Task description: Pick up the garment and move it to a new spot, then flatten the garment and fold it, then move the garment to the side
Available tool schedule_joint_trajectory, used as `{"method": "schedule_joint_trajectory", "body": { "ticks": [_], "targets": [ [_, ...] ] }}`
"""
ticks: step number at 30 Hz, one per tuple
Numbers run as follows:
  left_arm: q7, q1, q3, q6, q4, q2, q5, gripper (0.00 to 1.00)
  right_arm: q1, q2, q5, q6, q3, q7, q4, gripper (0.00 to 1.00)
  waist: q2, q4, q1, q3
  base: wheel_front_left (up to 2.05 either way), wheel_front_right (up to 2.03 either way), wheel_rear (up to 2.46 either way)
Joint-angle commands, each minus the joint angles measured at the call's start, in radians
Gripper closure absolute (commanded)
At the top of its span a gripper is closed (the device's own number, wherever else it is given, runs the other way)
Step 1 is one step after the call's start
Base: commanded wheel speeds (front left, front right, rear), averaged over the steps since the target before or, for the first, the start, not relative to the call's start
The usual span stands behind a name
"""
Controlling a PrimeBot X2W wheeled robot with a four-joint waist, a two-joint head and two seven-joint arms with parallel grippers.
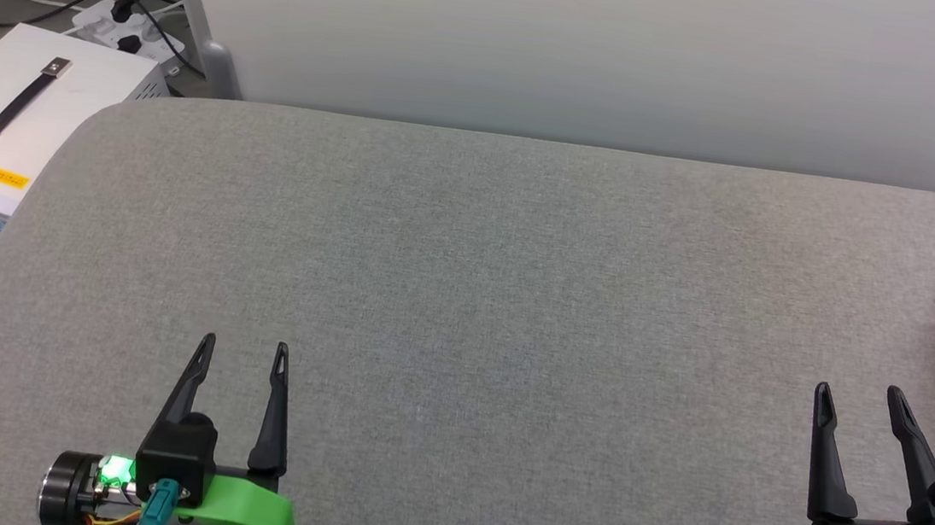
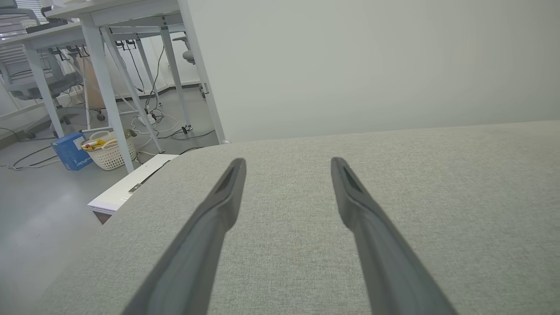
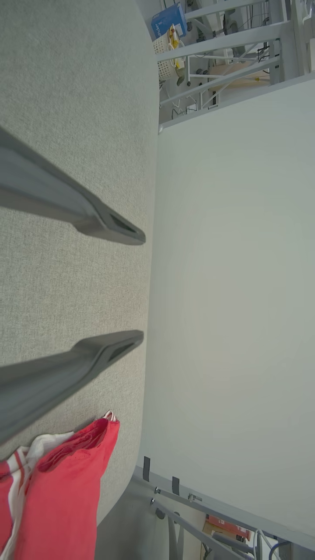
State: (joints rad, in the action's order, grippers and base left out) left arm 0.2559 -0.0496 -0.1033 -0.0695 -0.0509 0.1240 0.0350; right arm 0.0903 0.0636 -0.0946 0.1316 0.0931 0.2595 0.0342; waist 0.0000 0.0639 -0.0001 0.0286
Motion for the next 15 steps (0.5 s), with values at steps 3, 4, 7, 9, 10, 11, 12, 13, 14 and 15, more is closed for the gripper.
{"method": "schedule_joint_trajectory", "body": {
  "ticks": [3,4,7,9,10,11,12,13,14,15],
  "targets": [
    [0.006,-0.02,0.005,0.013,0.0,-0.007,0.005,0.0,0.017,-0.007,-0.008,-0.001,0.005,0.002,0.007,0.0,0.0,-0.009,0.0001,-0.008,0.0,0.0,0.0],
    [0.006,-0.022,0.005,0.016,0.0,-0.007,0.005,0.0,0.019,-0.008,-0.008,-0.001,0.006,0.002,0.006,0.0,0.0,-0.01,0.0001,-0.007,0.0,0.0,0.0],
    [0.006,-0.022,0.007,0.021,0.002,-0.009,0.004,0.0,0.022,-0.009,-0.008,-0.001,0.009,0.002,0.005,0.0,0.0,-0.012,0.0001,-0.005,0.0,0.0,0.0],
    [0.006,-0.021,0.008,0.024,0.002,-0.01,0.003,0.0,0.023,-0.01,-0.007,-0.001,0.011,0.002,0.004,0.0,0.0,-0.012,0.0001,-0.004,0.0,0.0,0.0],
    [0.006,-0.02,0.009,0.026,0.003,-0.01,0.002,0.0,0.023,-0.011,-0.008,-0.001,0.012,0.002,0.003,0.0,0.0,-0.012,0.0001,-0.004,0.0,0.0,0.0],
    [0.006,-0.019,0.01,0.027,0.003,-0.011,0.001,0.0,0.023,-0.011,-0.009,-0.001,0.012,0.002,0.003,0.0,0.0,-0.013,0.0001,-0.003,0.0,0.0,0.0],
    [0.006,-0.019,0.011,0.028,0.004,-0.011,0.001,0.0,0.023,-0.011,-0.009,-0.001,0.012,0.002,0.002,0.0,0.0,-0.013,0.0001,-0.003,0.0,0.0,0.0],
    [0.006,-0.019,0.012,0.029,0.004,-0.011,0.001,0.0,0.024,-0.012,-0.01,-0.001,0.012,0.002,0.002,0.0,0.0,-0.013,0.0001,-0.003,0.0,0.0,0.0],
    [0.006,-0.02,0.013,0.031,0.004,-0.011,0.0,0.0,0.025,-0.012,-0.01,-0.001,0.012,0.002,0.001,0.0,0.0,-0.013,0.0001,-0.003,0.0,0.0,0.0],
    [0.006,-0.02,0.014,0.032,0.003,-0.012,-0.001,0.0,0.025,-0.012,-0.01,-0.001,0.011,0.002,0.001,0.0,0.0,-0.014,0.0001,-0.002,0.0,0.0,0.0]
  ]
}}
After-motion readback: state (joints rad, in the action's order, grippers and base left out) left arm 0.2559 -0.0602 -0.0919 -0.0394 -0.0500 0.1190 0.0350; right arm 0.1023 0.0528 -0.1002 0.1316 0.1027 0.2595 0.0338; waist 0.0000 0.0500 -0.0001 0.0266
